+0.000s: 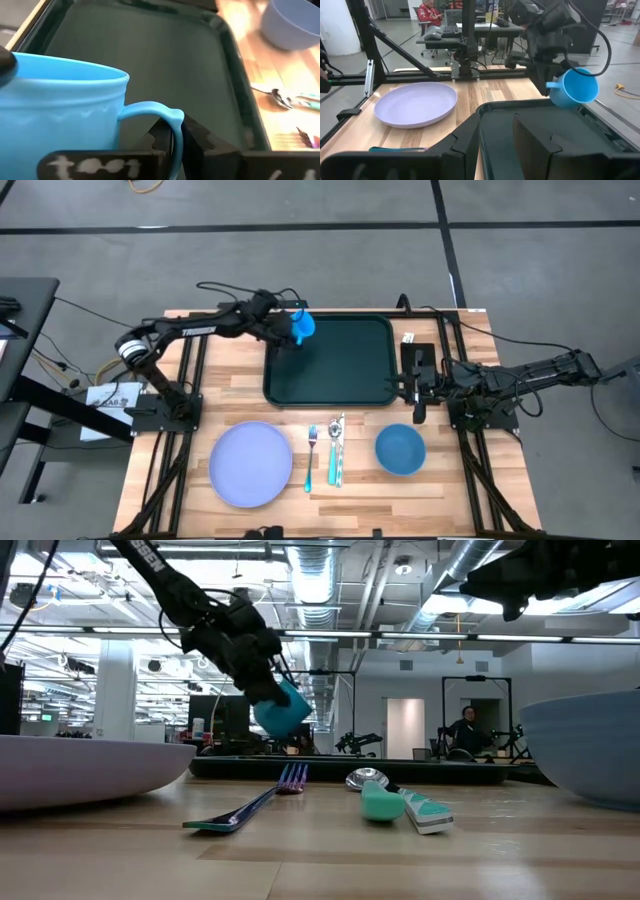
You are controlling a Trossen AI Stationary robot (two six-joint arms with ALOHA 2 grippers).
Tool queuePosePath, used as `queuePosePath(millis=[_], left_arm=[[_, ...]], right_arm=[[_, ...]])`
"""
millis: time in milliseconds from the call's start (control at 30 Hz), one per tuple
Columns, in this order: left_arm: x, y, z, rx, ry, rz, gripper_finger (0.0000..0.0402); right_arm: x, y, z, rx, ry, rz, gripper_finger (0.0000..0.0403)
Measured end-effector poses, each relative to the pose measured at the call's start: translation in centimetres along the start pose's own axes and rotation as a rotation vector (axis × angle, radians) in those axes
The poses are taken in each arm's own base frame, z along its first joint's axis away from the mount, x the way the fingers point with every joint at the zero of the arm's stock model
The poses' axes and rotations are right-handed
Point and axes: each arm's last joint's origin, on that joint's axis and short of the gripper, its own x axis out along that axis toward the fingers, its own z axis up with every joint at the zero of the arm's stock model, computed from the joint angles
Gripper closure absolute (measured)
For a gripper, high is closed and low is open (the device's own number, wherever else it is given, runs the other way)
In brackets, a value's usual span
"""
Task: Set up tray
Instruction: Put the blue mug on the black serving tray
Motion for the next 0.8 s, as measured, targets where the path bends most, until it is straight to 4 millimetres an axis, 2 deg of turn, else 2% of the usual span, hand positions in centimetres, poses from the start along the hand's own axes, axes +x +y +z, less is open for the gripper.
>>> queuePosePath(millis=[167,400,800], left_arm=[[0.58,0.10,-0.15,-0.083,0.003,0.006,0.0399],[1.01,-0.39,0.38,-0.055,-0.021,0.012,0.0395],[1.07,-0.60,0.17,-0.061,-0.002,-0.013,0.0390]], right_arm=[[0.00,0.00,-0.02,-0.001,0.002,0.000,0.0295],[0.00,0.00,-0.02,-0.001,0.002,0.000,0.0295],[0.00,0.00,-0.02,-0.001,0.002,0.000,0.0295]])
